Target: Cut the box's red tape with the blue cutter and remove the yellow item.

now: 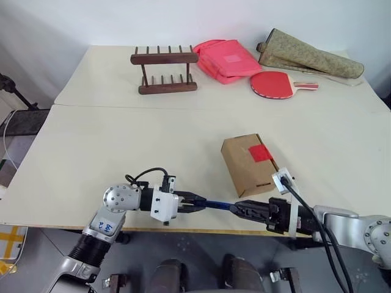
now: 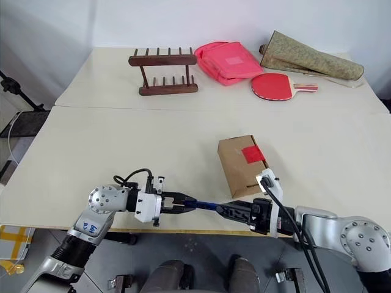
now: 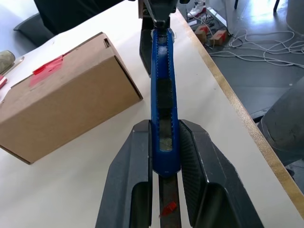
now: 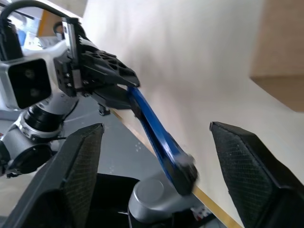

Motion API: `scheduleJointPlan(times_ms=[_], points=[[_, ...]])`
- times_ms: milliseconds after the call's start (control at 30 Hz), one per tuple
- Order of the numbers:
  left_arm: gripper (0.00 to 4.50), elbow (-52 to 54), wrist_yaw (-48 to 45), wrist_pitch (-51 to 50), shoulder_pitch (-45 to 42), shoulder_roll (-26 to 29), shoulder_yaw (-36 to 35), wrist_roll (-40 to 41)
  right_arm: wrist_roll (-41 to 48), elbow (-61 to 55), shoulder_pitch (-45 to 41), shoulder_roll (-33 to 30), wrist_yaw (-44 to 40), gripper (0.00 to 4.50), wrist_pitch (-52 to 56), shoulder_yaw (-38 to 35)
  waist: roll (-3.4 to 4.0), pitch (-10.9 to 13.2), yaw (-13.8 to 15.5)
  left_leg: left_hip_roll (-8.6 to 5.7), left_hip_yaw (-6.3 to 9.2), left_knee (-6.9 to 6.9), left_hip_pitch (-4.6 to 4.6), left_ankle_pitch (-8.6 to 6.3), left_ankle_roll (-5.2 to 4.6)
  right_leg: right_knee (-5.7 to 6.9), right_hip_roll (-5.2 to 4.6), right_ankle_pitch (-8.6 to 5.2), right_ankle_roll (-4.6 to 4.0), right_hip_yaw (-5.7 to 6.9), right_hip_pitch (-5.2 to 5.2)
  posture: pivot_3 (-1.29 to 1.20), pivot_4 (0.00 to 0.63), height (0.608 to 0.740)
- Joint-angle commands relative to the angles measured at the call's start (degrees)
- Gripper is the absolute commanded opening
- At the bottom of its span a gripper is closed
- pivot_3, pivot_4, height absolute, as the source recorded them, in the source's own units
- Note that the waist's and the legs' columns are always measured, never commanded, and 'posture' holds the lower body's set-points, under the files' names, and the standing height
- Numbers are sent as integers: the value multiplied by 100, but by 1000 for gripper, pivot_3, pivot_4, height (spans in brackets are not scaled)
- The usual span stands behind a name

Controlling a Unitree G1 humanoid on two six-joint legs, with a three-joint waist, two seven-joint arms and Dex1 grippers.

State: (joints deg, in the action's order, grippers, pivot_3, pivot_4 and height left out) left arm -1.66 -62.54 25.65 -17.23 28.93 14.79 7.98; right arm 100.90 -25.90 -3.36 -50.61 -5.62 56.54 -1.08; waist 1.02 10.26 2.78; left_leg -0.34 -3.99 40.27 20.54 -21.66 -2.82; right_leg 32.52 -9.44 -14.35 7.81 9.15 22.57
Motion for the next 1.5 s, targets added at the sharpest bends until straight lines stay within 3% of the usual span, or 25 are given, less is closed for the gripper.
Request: scheduleJointPlan(times_ms=[33,200,233,400,467,633,700,833,1000,1500], points=[[461,221,63,13,26,-6,48,17,7,-29,-35,90,-17,3230,46,29,0,0,5,0,1,0,0,0,0,0,0,0,0,1,0,0,150,740],[461,237,87,-20,28,5,40,22,-8,-19,-25,118,-47,3230,124,93,0,0,1,0,1,0,1,0,0,0,0,0,0,1,0,0,150,740],[461,255,100,-39,38,10,32,23,-10,-8,-27,130,-32,2954,137,102,0,0,1,0,1,0,1,0,0,0,0,0,0,1,0,0,150,740],[461,305,114,-73,69,20,29,23,-6,64,-102,233,-47,2954,162,93,0,0,0,0,1,0,1,0,0,0,0,0,0,0,0,0,150,740],[461,314,118,-83,74,19,37,20,-115,117,-139,285,-6,2698,142,88,0,0,-3,0,0,0,1,0,0,0,0,0,0,0,1,0,150,740],[461,315,119,-99,71,14,42,22,-239,177,-176,403,-32,2698,156,63,0,0,-2,1,1,0,2,0,0,0,0,0,0,0,1,0,150,740],[461,315,121,-103,66,13,42,17,-305,187,-182,418,-52,2377,180,59,0,0,-3,1,1,0,2,0,0,-1,0,0,0,0,1,0,150,740],[461,321,138,-111,68,12,36,10,-410,172,-177,464,-151,2377,210,65,0,0,-6,1,1,0,2,0,0,0,0,0,0,1,2,0,150,740],[461,328,150,-106,82,18,34,-1,-518,205,-200,525,-213,1239,255,47,0,0,-8,1,1,0,3,0,0,-1,0,0,0,1,2,0,150,740],[461,363,179,-115,90,29,27,-13,-676,229,-227,656,-481,1239,367,-25,0,0,-8,1,1,-1,3,0,0,0,0,0,0,0,3,0,150,740]])
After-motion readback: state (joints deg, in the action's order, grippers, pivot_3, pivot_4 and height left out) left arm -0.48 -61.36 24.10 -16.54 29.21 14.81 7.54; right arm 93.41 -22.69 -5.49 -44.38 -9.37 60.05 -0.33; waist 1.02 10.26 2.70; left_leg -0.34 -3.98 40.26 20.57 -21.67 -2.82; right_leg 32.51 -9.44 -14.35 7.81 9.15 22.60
